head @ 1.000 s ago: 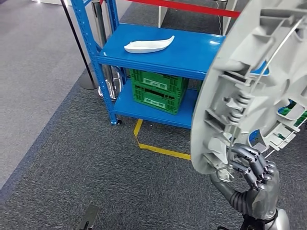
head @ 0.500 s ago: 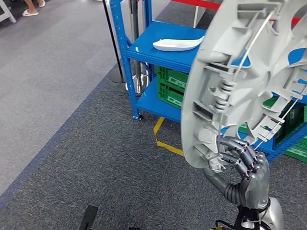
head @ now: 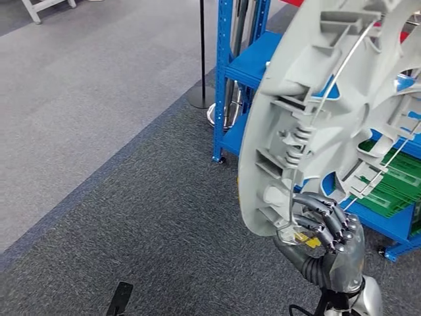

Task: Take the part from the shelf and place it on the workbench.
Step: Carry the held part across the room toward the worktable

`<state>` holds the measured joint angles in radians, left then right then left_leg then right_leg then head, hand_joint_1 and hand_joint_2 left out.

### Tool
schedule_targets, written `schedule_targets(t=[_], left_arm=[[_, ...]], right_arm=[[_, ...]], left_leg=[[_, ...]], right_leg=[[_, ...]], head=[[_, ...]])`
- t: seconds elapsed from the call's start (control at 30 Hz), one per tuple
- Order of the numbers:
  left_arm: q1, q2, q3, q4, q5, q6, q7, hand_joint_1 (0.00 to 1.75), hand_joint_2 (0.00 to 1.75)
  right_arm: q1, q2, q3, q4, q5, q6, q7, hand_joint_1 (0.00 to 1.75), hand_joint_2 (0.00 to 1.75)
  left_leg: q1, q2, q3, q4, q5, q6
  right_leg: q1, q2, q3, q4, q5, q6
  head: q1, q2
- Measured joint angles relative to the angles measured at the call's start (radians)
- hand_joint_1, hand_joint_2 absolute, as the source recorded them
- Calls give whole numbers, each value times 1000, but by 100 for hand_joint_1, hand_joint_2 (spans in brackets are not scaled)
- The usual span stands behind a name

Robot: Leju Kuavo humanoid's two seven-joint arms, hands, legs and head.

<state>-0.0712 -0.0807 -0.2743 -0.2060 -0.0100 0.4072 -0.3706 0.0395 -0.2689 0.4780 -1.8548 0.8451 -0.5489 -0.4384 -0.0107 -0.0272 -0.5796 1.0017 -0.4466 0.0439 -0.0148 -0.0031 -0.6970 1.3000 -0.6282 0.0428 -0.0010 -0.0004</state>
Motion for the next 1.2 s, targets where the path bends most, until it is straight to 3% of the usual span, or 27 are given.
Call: schedule_targets(t=[0.03,0.07,0.1,0.17,0.23,0.3,0.37,0.43,0.5,0.53,0.6,0.67,0.73,0.8,0.87,0.93,1.0,1.03,1.07,1.13,1.2], left_arm=[[0,0,0,0,-1,0,0,0,175],[0,-1,0,0,-3,0,0,0,175],[-1,-2,0,0,-5,0,0,0,175],[-2,-4,0,0,-7,0,0,0,175],[-2,-5,0,0,-8,0,0,0,175],[1,-4,0,0,-8,0,0,0,175],[1,-3,0,0,-8,1,0,0,175],[-1,-3,0,0,-9,1,0,0,175],[-1,-3,0,0,-9,1,0,0,175],[0,-3,0,0,-9,1,0,0,175],[1,-3,0,0,-10,0,4,0,175],[0,-3,0,0,-16,0,15,0,175],[0,-2,-1,0,-22,-1,29,0,175],[4,-1,-1,1,-24,1,39,0,175],[7,2,-1,1,-24,2,43,0,175],[4,4,-1,1,-23,2,43,0,175],[1,4,-1,1,-23,-1,42,0,175],[1,4,-1,1,-23,-2,41,0,175],[1,4,-1,1,-23,-4,39,0,175],[-1,2,-1,1,-23,-6,37,0,175],[-4,-2,-1,1,-24,-8,37,0,175]], right_arm=[[2,0,2,0,-1,0,1,175,175],[3,0,5,0,-2,1,2,175,175],[3,0,7,0,-2,2,3,175,175],[2,0,10,0,-4,2,3,175,175],[2,1,14,1,-4,2,3,175,175],[2,3,18,1,-4,2,4,175,175],[1,5,19,1,-5,2,5,175,175],[2,8,19,0,-5,2,5,175,175],[3,9,19,1,-4,2,5,175,175],[3,10,20,2,-4,2,5,175,175],[3,10,21,4,-5,2,6,175,175],[2,10,22,4,-5,2,6,175,175],[1,11,23,4,-4,2,6,175,175],[-1,11,26,4,-2,3,7,175,175],[-4,11,29,3,-2,5,8,175,175],[-5,11,32,3,-5,7,8,175,175],[-3,11,36,4,-7,11,8,175,175],[-3,11,38,4,-8,13,7,175,175],[-3,11,39,5,-8,15,7,175,175],[-5,11,40,6,-9,17,7,175,175],[-8,11,42,6,-10,19,7,175,175]], left_leg=[[0,-13,0,1,0,0],[0,-26,1,2,0,0],[0,-39,1,4,0,-1],[-1,-63,-6,12,-1,-7],[2,-84,-18,16,2,-18],[5,-98,-25,17,4,-32],[2,-62,-44,59,-26,-43],[4,-6,-97,176,-92,-52],[11,14,-146,285,-131,-59],[14,17,-149,293,-122,-62],[18,32,-99,197,-58,-64],[10,81,-35,68,-12,-57],[1,107,-17,20,-7,-44],[2,86,-21,18,-6,-29],[6,61,-20,13,-2,-15],[8,37,-19,11,0,-5],[6,9,-18,12,0,-1],[4,-7,-17,12,0,-1],[4,-22,-15,13,0,-1],[4,-52,-12,15,-2,-2],[4,-76,-17,20,-3,-9]], right_leg=[[0,2,-4,-2,16,-1],[0,6,14,-47,50,-3],[0,17,45,-118,91,-6],[-5,60,109,-247,138,-13],[-5,82,130,-287,138,-18],[-5,60,133,-294,141,-26],[-9,33,139,-303,145,-37],[-9,4,141,-307,144,-43],[-8,-24,142,-306,141,-44],[-8,-38,143,-306,140,-43],[-8,-61,149,-305,135,-38],[-4,-81,155,-303,128,-29],[2,-101,158,-302,123,-19],[2,-118,159,-302,117,-9],[-2,-85,145,-268,88,-1],[-5,-26,91,-152,31,1],[-4,-3,21,-24,-8,1],[-4,0,3,-3,-1,-1],[-4,3,6,-26,27,-4],[-4,28,56,-155,106,-13],[-6,66,108,-263,144,-19]], head=[[0,0],[0,0],[0,0],[0,0],[-1,0],[-1,0],[-6,0],[-11,0],[-12,0],[-12,0],[-12,0],[-13,0],[-12,0],[-12,0],[-9,0],[-4,0],[-3,0],[-3,0],[-3,0],[-3,0],[-3,0]])
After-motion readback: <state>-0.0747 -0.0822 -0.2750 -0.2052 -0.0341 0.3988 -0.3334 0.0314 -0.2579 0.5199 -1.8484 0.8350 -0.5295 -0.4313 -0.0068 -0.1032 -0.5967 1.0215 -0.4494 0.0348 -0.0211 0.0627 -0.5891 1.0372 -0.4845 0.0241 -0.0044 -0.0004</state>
